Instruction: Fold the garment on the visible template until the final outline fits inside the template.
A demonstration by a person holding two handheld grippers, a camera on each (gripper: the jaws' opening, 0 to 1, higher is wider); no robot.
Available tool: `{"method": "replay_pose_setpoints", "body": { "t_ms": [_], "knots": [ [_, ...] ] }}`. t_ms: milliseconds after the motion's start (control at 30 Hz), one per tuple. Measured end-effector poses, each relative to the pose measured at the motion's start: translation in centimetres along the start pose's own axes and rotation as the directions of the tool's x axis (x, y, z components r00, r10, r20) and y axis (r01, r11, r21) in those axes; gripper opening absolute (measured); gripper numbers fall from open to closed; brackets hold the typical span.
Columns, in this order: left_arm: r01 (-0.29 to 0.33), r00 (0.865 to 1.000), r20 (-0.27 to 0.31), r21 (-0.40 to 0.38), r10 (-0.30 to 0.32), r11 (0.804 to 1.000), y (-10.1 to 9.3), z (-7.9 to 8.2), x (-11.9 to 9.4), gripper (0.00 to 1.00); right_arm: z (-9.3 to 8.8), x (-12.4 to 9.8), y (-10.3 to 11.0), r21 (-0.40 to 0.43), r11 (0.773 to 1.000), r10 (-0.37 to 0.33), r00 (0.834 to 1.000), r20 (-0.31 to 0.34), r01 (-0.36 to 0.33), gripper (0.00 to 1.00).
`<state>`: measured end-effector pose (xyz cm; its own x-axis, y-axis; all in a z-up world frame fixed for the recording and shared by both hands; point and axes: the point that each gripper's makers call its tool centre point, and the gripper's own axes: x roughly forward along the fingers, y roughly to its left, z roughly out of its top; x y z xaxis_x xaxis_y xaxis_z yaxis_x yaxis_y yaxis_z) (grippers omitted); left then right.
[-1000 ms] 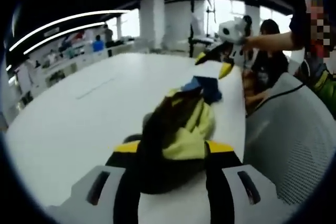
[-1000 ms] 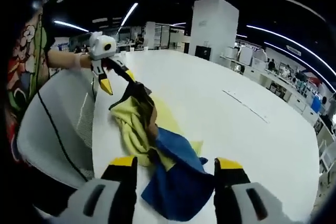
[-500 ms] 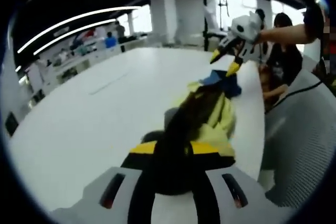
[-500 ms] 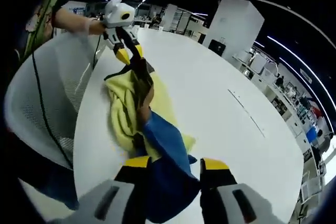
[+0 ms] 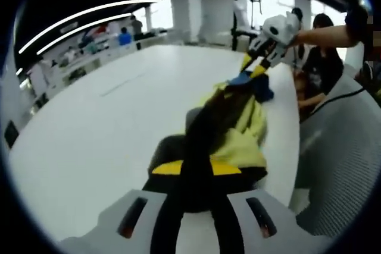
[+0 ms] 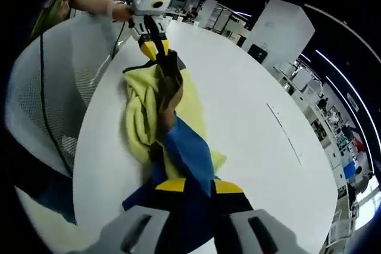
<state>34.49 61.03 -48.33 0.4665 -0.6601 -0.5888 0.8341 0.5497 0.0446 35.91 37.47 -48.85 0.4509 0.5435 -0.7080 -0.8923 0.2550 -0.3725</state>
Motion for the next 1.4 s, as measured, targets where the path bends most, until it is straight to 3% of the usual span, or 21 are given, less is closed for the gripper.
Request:
{"method": "replay_pose_setpoints", "body": {
  "t_ms": [167, 233, 467, 600, 733, 800, 1000, 1133, 1200, 1400],
  "knots": [
    [0.004, 1.000, -0.012, -0.007, -0.004, 1.000, 0.0, -0.3, 0.2, 0.06, 0.0, 0.0, 0.3, -0.020, 1.000, -0.003, 1.000, -0.006, 0.003, 0.00],
    [0.006, 1.000, -0.015, -0.010, -0.006, 1.000, 0.0, -0.3, 0.2, 0.02, 0.2, -0.1, 0.0, -0.041, 0.999, -0.032, 0.999, 0.006, 0.032, 0.00],
    [0.002, 1.000, -0.007, -0.032, -0.002, 0.999, 0.2, -0.3, 0.2, 0.00, 0.8, -1.1, -0.5, 0.007, 0.997, -0.077, 0.996, 0.042, 0.077, 0.00],
    [0.014, 1.000, 0.000, -0.025, -0.014, 1.000, 0.0, -0.1, 0.1, 0.00, 1.1, -1.8, -1.0, 0.087, 0.991, -0.112, 0.991, 0.068, 0.106, 0.00],
    [0.005, 1.000, 0.006, -0.046, -0.004, 0.999, 0.4, 0.4, -0.2, 0.00, 1.4, -2.7, -2.1, 0.264, 0.952, -0.184, 0.978, 0.101, 0.152, 0.00],
    [-0.008, 0.999, 0.038, -0.069, 0.010, 0.998, 0.9, 1.3, -0.5, 0.00, 1.5, -3.2, -2.6, 0.341, 0.927, -0.207, 0.971, 0.118, 0.156, 0.00],
    [-0.041, 0.994, 0.095, -0.104, 0.051, 0.994, 2.7, 3.9, -1.4, 0.00, 2.1, -4.9, -4.2, 0.454, 0.876, -0.264, 0.950, 0.166, 0.164, 0.00],
    [-0.047, 0.991, 0.118, -0.101, 0.059, 0.994, 3.6, 5.2, -1.8, 0.00, 2.5, -5.7, -5.0, 0.481, 0.861, -0.280, 0.944, 0.177, 0.166, 0.00],
    [-0.044, 0.987, 0.147, -0.098, 0.058, 0.994, 3.7, 6.6, -2.2, 0.00, 2.7, -6.0, -5.3, 0.482, 0.860, -0.285, 0.942, 0.176, 0.170, 0.00],
    [-0.069, 0.984, 0.164, -0.046, 0.075, 0.997, 4.5, 9.2, -3.5, 0.00, 5.0, -7.8, -6.5, 0.501, 0.850, -0.302, 0.928, 0.219, 0.159, 0.00]
  ]
}}
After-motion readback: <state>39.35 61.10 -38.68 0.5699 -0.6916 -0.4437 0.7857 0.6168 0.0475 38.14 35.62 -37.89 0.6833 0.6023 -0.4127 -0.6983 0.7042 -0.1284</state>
